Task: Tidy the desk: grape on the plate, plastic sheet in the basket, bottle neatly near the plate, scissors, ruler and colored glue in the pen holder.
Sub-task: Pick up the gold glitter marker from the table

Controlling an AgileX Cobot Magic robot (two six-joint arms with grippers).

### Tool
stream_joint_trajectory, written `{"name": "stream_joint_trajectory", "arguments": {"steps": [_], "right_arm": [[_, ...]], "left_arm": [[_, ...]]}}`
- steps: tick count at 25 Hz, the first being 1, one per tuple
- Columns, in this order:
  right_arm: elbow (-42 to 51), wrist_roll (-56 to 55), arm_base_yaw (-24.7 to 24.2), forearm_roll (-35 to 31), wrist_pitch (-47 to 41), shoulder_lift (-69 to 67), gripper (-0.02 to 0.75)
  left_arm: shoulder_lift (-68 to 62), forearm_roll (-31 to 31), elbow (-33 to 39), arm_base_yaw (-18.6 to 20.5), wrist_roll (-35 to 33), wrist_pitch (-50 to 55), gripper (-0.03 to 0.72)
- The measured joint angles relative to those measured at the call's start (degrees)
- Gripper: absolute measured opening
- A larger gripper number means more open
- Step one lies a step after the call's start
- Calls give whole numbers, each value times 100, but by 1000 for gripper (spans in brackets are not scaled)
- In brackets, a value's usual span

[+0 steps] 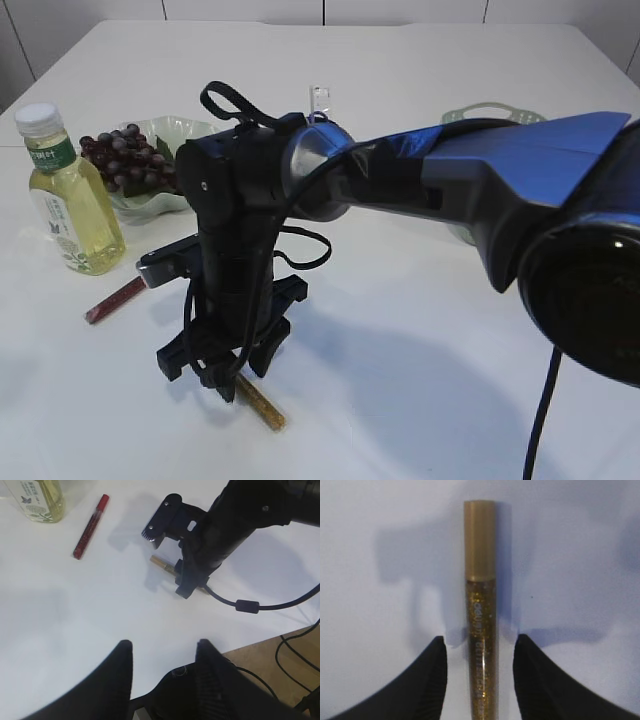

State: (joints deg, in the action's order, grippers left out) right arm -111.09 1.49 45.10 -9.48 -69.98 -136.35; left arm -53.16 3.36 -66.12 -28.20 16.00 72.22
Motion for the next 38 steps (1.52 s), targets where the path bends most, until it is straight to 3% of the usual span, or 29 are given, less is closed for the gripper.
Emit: {"name": "stream_joint_trajectory", "arguments": {"steps": [38], "right_arm": [[0, -12, 0, -96, 5, -58, 351]], "left_arm": [[0, -194, 0, 0, 0, 0, 309]]}}
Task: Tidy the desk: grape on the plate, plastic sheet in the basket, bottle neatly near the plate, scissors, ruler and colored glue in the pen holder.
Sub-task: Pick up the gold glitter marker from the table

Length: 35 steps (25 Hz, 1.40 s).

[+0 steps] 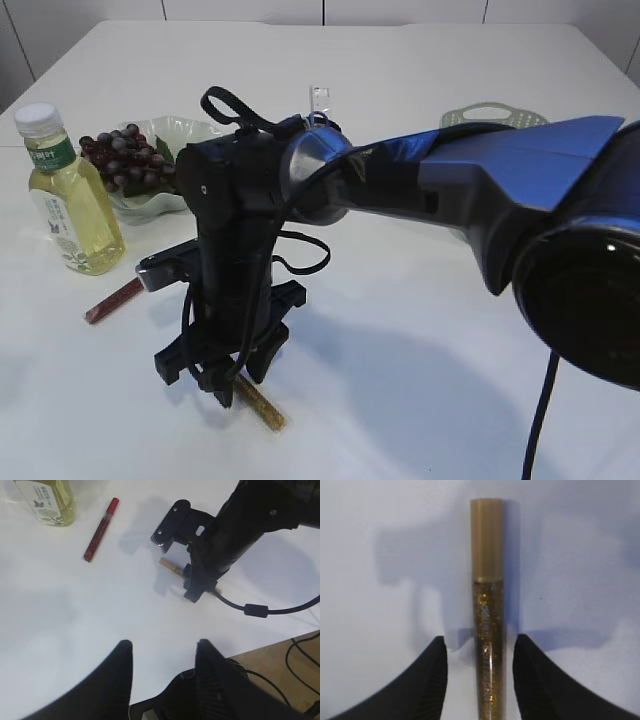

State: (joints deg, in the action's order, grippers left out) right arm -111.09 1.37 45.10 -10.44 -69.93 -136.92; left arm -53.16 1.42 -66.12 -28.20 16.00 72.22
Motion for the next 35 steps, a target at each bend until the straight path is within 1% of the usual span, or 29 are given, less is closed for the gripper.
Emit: {"name": "stream_joint_trajectory", "arguments": {"steps": [18, 25, 35], "right_arm": [[0, 0, 0, 0, 8, -58, 349], [0, 0, 0, 0, 8, -58, 301], [-9, 0, 0, 50, 8, -74, 297]], "left_arm": [[0, -25, 0, 0, 0, 0, 309], [0, -25, 0, 0, 0, 0, 309], [0, -25, 0, 0, 0, 0, 309]]}}
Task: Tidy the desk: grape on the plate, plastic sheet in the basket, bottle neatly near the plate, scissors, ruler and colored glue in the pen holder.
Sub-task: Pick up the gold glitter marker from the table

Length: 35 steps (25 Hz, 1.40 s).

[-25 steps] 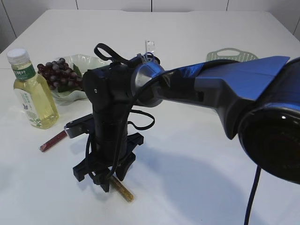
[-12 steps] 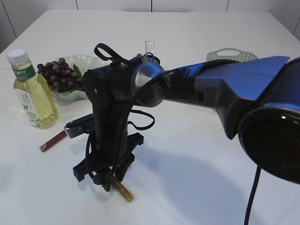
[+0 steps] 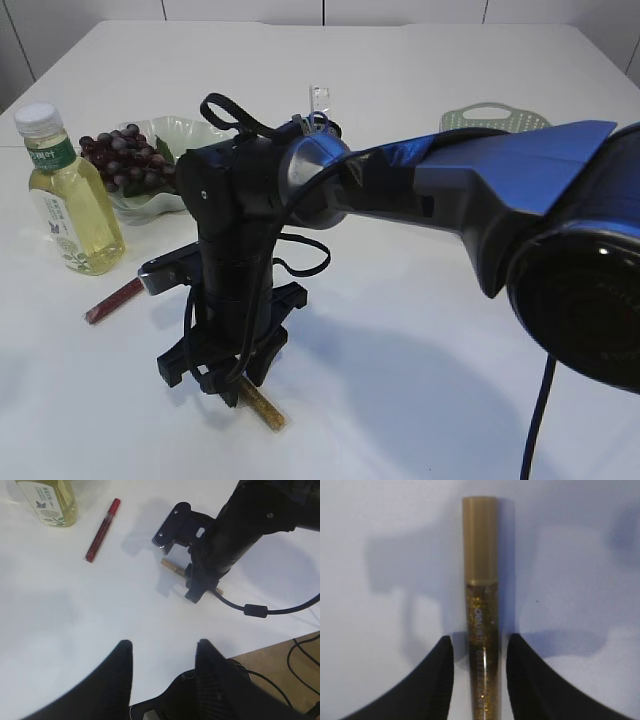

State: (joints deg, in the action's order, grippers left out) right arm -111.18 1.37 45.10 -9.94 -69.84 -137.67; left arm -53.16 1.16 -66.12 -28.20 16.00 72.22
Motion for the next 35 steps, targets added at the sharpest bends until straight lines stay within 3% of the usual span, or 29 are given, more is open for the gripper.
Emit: {"name": "stream_joint_trajectory", "arguments": {"steps": [6, 13, 35], "right_arm": [[0, 0, 0, 9, 0, 0, 288], [0, 0, 0, 82, 0, -10, 186], [0, 0, 0, 107, 0, 159, 181]], "left_arm": [[0, 0, 0, 0, 0, 0, 309], [0, 0, 0, 0, 0, 0, 309], [0, 9, 0, 0, 0, 0, 309]]}}
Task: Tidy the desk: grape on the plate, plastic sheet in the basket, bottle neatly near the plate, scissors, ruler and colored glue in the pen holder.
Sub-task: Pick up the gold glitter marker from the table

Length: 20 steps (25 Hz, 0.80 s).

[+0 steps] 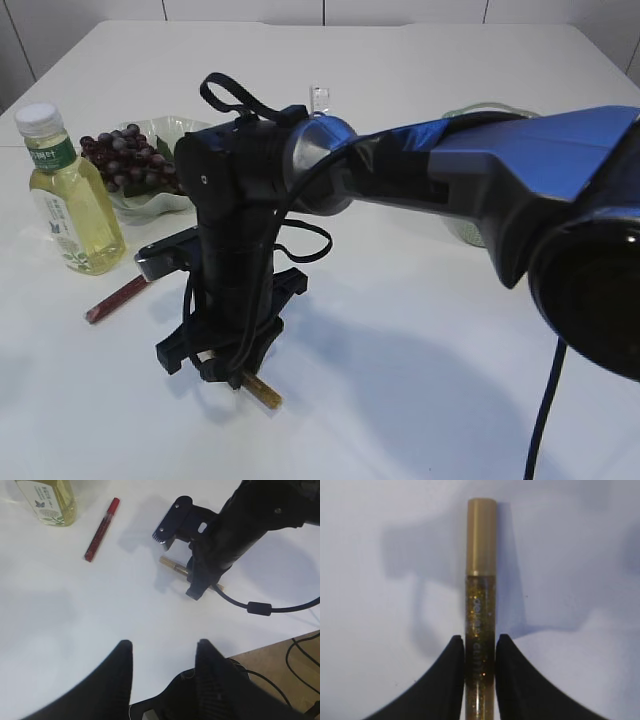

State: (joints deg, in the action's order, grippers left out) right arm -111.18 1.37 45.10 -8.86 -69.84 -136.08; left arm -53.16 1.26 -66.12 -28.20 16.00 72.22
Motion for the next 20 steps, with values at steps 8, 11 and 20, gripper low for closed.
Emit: {"name": "stream_joint_trajectory", "arguments": {"steps": [8, 11, 20], "right_arm": [[709, 0, 0, 379, 14, 422, 178], [739, 0, 0, 429, 14, 497, 178], [746, 0, 0, 467, 14, 501, 177]], "left_arm": [[0, 133, 0, 0, 0, 0, 309], [0, 259, 0, 0, 0, 0, 309], [0, 423, 0, 0, 0, 0, 309]]}}
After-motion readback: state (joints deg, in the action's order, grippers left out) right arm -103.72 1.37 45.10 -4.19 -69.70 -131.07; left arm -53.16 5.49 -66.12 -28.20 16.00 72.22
